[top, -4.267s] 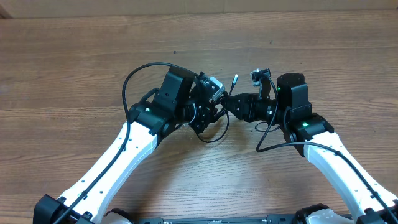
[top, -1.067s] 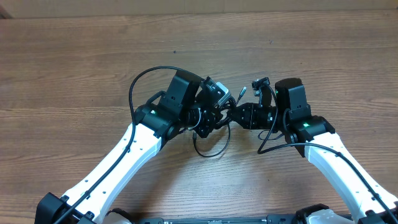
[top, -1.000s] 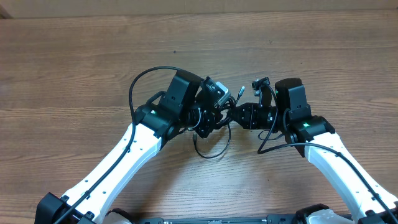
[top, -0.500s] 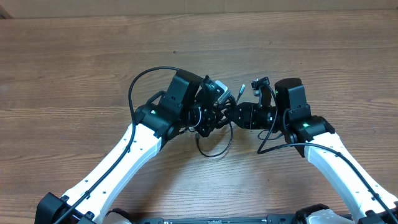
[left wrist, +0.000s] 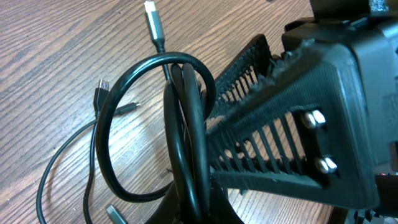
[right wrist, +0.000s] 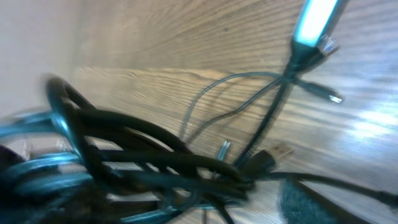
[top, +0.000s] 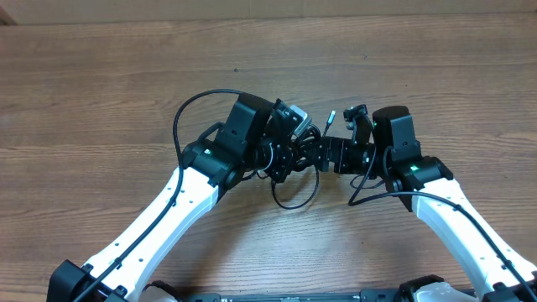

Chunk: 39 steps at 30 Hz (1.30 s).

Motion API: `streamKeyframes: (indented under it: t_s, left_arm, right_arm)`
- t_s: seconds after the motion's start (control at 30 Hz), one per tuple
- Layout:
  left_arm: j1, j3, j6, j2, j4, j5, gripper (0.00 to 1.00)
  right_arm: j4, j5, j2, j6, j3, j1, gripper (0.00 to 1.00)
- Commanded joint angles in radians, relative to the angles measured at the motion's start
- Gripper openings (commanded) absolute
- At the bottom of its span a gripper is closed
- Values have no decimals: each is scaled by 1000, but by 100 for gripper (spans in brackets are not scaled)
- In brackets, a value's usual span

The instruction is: Untangle cables

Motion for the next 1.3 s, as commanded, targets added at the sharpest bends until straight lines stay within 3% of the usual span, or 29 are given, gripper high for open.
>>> streamKeyframes:
  t_s: [0.0, 0.07, 0.13, 0.2, 0.3, 0.53, 0.63, 0.67, 0.77, 0.83, 1.03, 1.27]
  left_arm:
    - [-9, 14, -14, -6, 6, 34, 4]
    - [-9, 14, -22, -6, 6, 34, 4]
    - [-9, 14, -22, -6, 8, 34, 4]
    - [-9, 14, -22, -6, 8, 34, 4]
    - [-9, 14, -23, -6, 8, 34, 4]
    - [-9, 14, -56, -6, 8, 34, 4]
    - [-9, 14, -56, -6, 8, 34, 4]
    - [-9, 14, -59, -6, 7, 34, 4]
    - [-9, 14, -66, -6, 2, 34, 4]
    - [-9, 14, -66, -6, 4, 34, 4]
    - [-9, 14, -66, -6, 12, 34, 4]
    - [-9, 14, -111, -6, 10, 34, 4]
  right_arm:
    - [12, -32, -7, -3, 15, 12, 73]
    - [12, -32, -7, -3, 15, 12, 63]
    - [12, -32, -7, -3, 15, 12, 63]
    - [11, -32, -7, -3, 15, 12, 70]
    - [11, -32, -7, -3, 15, 12, 62]
    - [11, -32, -7, -3, 15, 12, 63]
    - [11, -32, -7, -3, 15, 12, 67]
    - [11, -32, -7, -3, 15, 12, 66]
    - [11, -32, -7, -3, 15, 12, 45]
    - [11, -32, -7, -3, 15, 12, 45]
    - [7, -31, -7, -4, 15, 12, 57]
    - [33, -31, -7, -4, 15, 12, 58]
